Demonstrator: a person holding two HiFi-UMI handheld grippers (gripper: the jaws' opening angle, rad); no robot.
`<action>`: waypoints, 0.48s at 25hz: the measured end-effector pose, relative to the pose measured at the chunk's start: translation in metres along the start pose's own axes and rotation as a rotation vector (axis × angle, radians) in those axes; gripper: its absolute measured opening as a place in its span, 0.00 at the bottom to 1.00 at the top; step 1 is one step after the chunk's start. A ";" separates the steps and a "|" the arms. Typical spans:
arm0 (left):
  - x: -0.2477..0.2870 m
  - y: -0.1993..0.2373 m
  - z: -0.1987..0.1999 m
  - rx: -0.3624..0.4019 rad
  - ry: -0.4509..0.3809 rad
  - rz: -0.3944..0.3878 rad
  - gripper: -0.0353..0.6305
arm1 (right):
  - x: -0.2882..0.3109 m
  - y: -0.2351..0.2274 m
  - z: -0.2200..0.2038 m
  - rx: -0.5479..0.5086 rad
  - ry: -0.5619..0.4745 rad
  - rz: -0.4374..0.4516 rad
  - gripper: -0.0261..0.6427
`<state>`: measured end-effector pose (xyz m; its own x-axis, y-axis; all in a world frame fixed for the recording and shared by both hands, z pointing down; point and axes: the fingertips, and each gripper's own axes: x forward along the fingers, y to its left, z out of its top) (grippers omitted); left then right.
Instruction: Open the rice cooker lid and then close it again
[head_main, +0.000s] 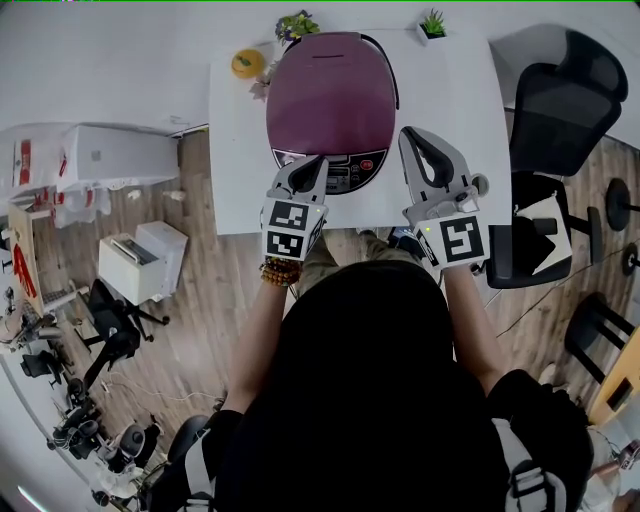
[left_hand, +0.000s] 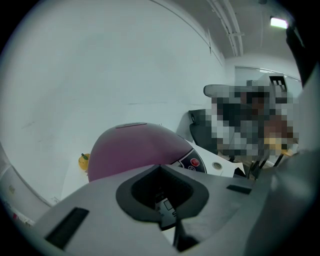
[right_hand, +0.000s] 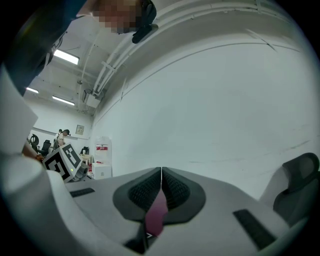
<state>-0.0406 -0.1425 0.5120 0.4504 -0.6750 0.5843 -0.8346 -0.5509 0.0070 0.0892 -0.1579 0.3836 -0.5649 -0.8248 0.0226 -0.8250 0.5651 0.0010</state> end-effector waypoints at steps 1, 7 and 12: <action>0.000 0.000 0.000 0.000 -0.003 0.003 0.09 | 0.000 0.000 -0.001 0.001 0.002 0.000 0.08; 0.000 -0.001 -0.001 -0.013 0.008 -0.017 0.09 | 0.002 -0.001 -0.004 0.011 0.004 0.005 0.08; 0.002 -0.001 -0.001 0.010 0.051 -0.027 0.09 | 0.006 0.001 -0.003 0.015 0.006 0.012 0.08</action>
<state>-0.0394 -0.1424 0.5141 0.4556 -0.6341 0.6248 -0.8190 -0.5736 0.0151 0.0844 -0.1624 0.3867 -0.5748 -0.8178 0.0285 -0.8183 0.5746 -0.0140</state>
